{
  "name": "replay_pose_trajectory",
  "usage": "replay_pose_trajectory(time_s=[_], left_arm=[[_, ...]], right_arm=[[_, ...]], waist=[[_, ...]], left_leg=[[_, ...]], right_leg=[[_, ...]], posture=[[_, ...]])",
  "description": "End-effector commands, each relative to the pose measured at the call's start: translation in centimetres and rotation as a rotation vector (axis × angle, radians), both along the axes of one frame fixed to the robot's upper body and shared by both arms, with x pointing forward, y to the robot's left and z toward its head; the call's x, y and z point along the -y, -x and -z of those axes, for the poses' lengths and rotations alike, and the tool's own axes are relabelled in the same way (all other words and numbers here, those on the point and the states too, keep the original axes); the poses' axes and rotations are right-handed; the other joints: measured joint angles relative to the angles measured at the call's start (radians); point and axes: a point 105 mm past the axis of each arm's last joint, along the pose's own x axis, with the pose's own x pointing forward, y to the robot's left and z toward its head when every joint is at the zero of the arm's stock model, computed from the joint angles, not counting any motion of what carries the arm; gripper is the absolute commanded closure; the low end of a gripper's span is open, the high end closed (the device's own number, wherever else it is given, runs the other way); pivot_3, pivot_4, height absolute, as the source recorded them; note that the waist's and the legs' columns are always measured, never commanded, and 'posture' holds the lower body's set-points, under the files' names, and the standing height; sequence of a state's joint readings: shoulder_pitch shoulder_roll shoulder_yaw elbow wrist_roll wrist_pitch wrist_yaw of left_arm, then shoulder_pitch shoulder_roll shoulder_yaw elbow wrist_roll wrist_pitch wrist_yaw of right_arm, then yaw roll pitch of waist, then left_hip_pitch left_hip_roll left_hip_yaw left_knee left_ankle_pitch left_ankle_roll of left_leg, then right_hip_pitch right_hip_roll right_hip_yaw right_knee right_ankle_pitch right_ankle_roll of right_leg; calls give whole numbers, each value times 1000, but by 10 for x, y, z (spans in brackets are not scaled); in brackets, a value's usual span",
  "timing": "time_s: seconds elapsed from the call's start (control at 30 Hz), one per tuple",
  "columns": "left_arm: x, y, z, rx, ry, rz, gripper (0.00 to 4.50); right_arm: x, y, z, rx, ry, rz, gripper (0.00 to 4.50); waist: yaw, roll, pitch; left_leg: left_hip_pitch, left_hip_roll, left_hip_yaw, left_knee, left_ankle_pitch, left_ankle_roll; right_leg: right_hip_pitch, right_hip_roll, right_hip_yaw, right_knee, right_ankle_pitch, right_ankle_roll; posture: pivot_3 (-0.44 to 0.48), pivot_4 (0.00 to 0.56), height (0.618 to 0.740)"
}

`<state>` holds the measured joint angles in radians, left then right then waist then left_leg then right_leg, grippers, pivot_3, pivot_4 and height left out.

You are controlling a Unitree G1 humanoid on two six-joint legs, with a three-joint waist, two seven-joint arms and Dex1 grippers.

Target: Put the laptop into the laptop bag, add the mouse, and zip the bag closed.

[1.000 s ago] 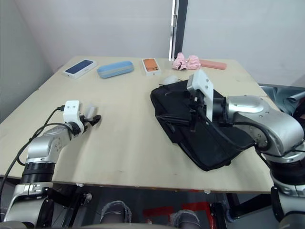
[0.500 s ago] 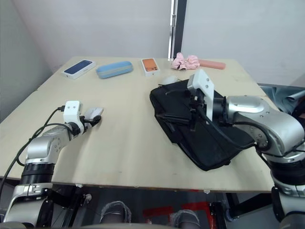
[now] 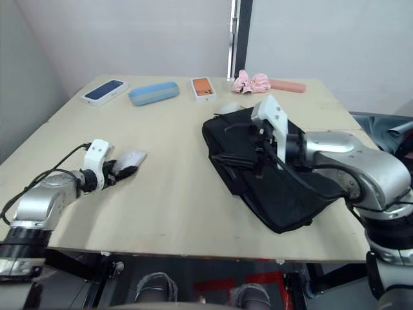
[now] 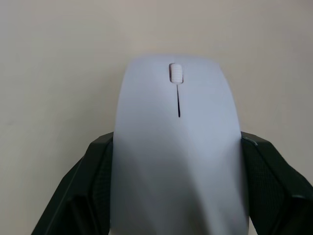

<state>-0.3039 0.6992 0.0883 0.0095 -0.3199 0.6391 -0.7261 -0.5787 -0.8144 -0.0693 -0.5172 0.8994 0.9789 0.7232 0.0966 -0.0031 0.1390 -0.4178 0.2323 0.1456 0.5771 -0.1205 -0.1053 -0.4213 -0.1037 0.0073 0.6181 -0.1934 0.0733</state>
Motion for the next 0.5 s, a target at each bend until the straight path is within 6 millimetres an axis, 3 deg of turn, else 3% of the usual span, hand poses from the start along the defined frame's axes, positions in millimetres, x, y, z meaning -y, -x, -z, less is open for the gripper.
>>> replay_pose_trajectory(time_s=[0.03,0.23,0.37,0.5], left_arm=[[21,15,-24,110,-70,289,1648],[32,16,-48,210,-81,473,1648],[46,10,-56,250,-24,510,1648],[58,13,-57,263,2,558,1648]], right_arm=[[-10,-1,8,-46,19,21,0],[-19,-31,40,-97,145,261,0],[-26,-29,68,-117,279,294,0],[-26,-40,74,-86,324,372,0]], waist=[[1,0,0],[2,1,0],[6,1,1],[-1,1,1]], left_leg=[[0,0,0,-1,0,0],[-2,0,1,-2,0,-2],[-2,0,0,-2,2,-6],[-3,0,1,-2,4,-9]], right_leg=[[0,0,0,0,0,0],[-3,0,0,1,-1,-1],[-4,0,0,3,-1,-1],[-6,1,1,3,-1,-1]], posture=[[0,150,740],[0,150,740],[0,150,740],[0,150,740]])
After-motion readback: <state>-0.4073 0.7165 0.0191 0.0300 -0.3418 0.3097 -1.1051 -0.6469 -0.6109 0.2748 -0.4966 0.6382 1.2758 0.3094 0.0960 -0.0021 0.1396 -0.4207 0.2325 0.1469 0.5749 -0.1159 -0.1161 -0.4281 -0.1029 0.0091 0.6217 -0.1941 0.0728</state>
